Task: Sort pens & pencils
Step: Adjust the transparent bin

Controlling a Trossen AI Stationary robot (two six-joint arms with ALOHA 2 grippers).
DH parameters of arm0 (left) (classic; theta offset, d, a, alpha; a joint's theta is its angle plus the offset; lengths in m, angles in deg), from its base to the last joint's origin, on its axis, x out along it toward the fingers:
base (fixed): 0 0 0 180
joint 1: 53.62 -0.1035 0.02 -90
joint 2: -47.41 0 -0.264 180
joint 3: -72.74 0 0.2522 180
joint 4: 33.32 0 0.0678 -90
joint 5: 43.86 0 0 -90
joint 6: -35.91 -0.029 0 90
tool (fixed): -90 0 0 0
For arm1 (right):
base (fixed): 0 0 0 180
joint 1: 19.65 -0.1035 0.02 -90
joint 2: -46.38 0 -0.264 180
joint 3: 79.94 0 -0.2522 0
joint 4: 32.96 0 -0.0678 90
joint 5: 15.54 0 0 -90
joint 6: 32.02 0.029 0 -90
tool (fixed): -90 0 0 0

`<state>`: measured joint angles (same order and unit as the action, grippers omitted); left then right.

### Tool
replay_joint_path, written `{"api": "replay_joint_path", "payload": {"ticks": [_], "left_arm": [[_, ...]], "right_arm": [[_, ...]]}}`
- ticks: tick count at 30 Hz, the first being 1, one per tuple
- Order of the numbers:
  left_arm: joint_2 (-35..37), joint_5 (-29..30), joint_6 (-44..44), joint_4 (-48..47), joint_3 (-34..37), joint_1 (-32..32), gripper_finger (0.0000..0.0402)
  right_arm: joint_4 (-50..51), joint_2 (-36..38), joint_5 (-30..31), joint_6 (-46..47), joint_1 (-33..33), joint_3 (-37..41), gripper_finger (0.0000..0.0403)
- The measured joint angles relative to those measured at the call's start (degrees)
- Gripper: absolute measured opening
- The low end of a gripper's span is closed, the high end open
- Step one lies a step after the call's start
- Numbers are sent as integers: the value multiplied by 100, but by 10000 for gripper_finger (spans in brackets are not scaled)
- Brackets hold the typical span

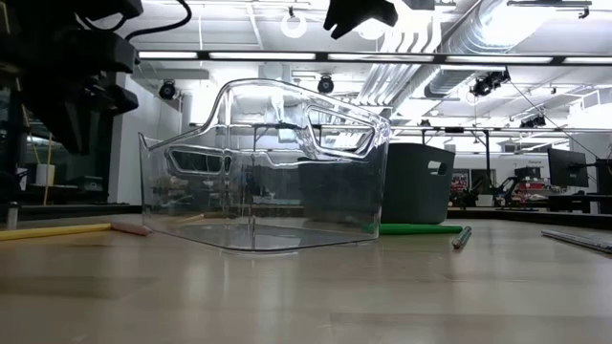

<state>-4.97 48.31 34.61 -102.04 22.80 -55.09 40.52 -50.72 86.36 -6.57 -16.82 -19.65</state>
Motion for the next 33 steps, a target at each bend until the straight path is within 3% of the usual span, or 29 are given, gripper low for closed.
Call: {"api": "replay_joint_path", "payload": {"ticks": [10,21,33], "left_arm": [[-158,82,-13,45,0,0,51],[-1240,85,-179,557,0,0,51],[-1318,150,-198,1071,64,0,51]], "right_arm": [[-45,0,11,-20,0,0,97],[-46,-2,59,-46,-71,0,97],[38,-4,60,-51,-140,0,97]]}}
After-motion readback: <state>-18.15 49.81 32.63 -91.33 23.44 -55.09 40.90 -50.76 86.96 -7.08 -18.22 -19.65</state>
